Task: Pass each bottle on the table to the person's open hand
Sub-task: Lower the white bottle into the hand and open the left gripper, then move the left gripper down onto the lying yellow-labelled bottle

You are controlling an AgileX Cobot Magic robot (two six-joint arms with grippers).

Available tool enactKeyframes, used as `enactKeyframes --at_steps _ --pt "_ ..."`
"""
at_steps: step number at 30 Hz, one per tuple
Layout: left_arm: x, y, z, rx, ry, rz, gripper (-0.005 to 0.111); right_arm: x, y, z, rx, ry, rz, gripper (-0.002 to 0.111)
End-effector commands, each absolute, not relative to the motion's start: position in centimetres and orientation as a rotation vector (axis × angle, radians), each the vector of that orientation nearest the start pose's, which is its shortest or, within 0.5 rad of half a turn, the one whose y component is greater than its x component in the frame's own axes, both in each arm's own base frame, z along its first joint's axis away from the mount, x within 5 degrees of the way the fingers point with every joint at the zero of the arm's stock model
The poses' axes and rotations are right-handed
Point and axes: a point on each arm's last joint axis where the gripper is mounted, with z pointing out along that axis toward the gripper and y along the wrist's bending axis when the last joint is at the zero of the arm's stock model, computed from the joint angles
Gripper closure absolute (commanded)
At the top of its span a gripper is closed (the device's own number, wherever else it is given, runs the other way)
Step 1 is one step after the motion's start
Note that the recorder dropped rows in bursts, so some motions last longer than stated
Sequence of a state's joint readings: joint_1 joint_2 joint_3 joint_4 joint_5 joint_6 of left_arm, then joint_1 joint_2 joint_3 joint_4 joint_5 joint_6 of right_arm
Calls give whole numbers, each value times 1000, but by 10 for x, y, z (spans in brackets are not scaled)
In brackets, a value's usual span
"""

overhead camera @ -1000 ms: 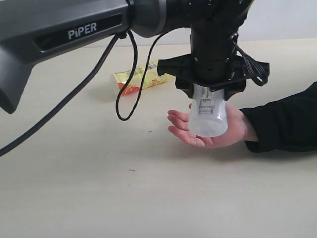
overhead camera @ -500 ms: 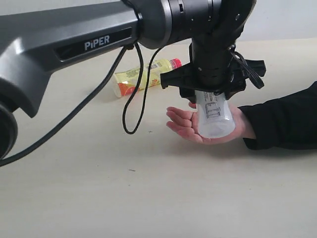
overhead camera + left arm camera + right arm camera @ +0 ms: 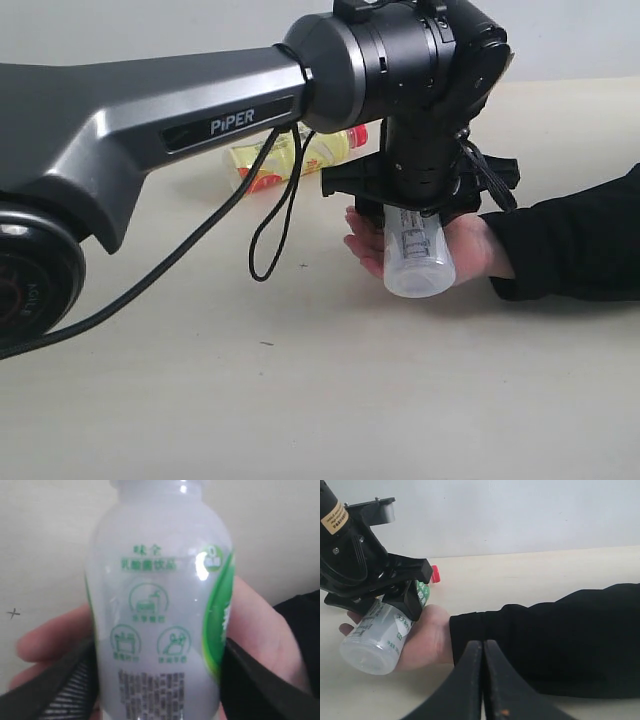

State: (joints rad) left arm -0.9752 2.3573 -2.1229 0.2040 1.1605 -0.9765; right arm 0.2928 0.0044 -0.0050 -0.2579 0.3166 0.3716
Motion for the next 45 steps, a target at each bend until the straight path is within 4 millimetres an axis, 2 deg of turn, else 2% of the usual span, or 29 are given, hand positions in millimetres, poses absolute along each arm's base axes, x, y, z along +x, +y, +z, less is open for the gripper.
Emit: enactKeyframes --at_steps 1,4,8,10,12,19,22,27,35,45 --pt "296 -405 195 100 2812 -118 98 54 9 186 -104 1785 228 108" --pt "298 -404 195 131 2794 -97 80 54 9 186 -104 1785 228 108" --pt "298 -404 195 208 2787 -83 41 54 9 186 -104 1785 228 108" --pt "298 -404 195 244 2784 -77 17 54 9 186 -104 1785 228 108" --pt "298 -404 195 305 2775 -64 2 54 9 186 -104 1785 228 108" --pt "298 -404 195 395 2763 -48 2 54 9 186 -104 1785 228 108" --pt "299 -402 202 413 2735 -37 2 54 9 186 -104 1785 228 108" --pt "297 -396 229 589 2651 -21 2 54 9 186 -104 1785 228 108" --pt "292 -387 254 721 2608 8 2 54 9 186 -104 1785 228 108" --pt "298 -381 261 971 2506 84 2 54 9 186 -104 1785 228 108"
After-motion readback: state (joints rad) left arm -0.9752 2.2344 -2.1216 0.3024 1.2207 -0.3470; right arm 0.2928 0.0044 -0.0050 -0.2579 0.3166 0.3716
